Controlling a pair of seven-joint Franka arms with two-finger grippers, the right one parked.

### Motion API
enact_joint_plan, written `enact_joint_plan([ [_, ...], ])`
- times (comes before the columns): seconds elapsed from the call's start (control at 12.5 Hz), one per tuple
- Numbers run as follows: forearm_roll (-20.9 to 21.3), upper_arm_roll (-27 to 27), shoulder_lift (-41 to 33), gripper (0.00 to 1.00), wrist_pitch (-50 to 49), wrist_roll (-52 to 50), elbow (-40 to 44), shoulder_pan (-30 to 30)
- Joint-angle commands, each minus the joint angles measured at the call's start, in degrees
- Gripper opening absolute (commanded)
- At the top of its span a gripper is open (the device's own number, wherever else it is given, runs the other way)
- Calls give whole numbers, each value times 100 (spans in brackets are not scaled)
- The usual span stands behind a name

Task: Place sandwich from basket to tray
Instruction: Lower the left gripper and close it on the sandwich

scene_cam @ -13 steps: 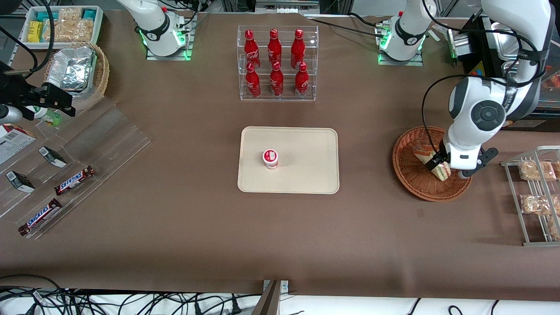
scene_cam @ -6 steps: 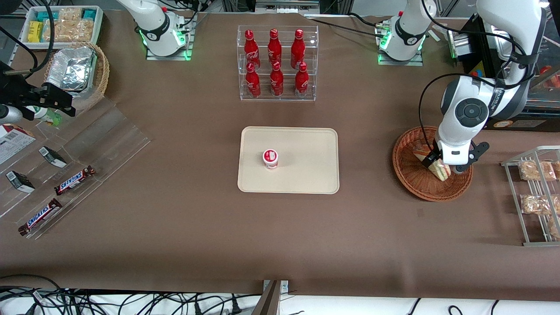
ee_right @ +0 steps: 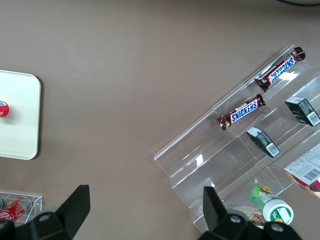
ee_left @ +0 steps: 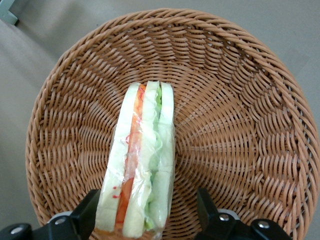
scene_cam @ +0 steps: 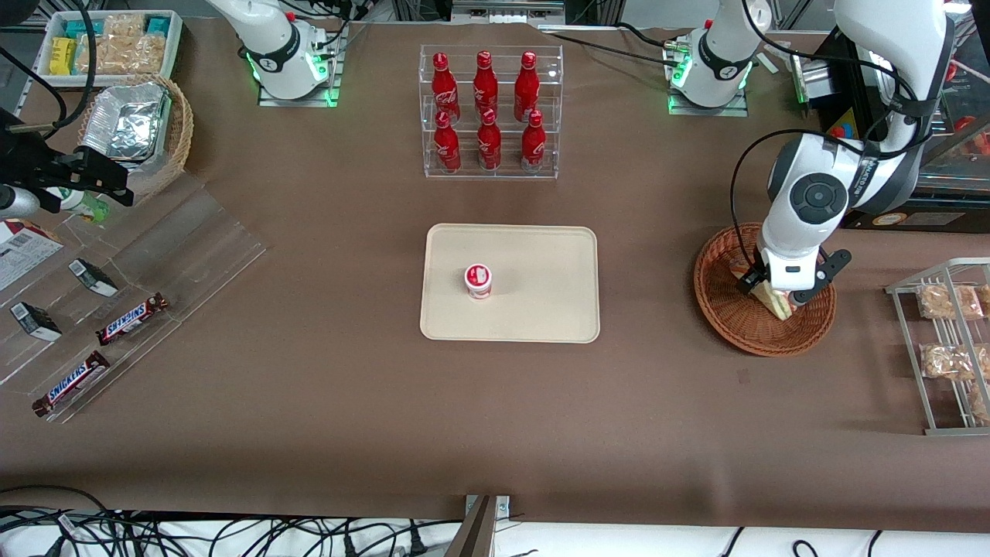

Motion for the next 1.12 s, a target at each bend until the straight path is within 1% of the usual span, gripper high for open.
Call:
enact_joint_plan([
  [0.0, 399, -6, 0, 86, 82, -88, -42, 20],
  [0.4, 399, -6, 53, 87, 125, -106, 55, 82],
  [0.48, 399, 3, 70, 85, 169, -123, 64, 82],
  [0.56, 399, 3, 71, 74, 187, -141, 55, 90],
  [0.64, 399, 3, 71, 57, 187, -141, 55, 91],
  [0.72, 399, -6, 71, 46, 187, -141, 55, 91],
  [1.04, 399, -6, 71, 38, 170, -80, 116, 91],
])
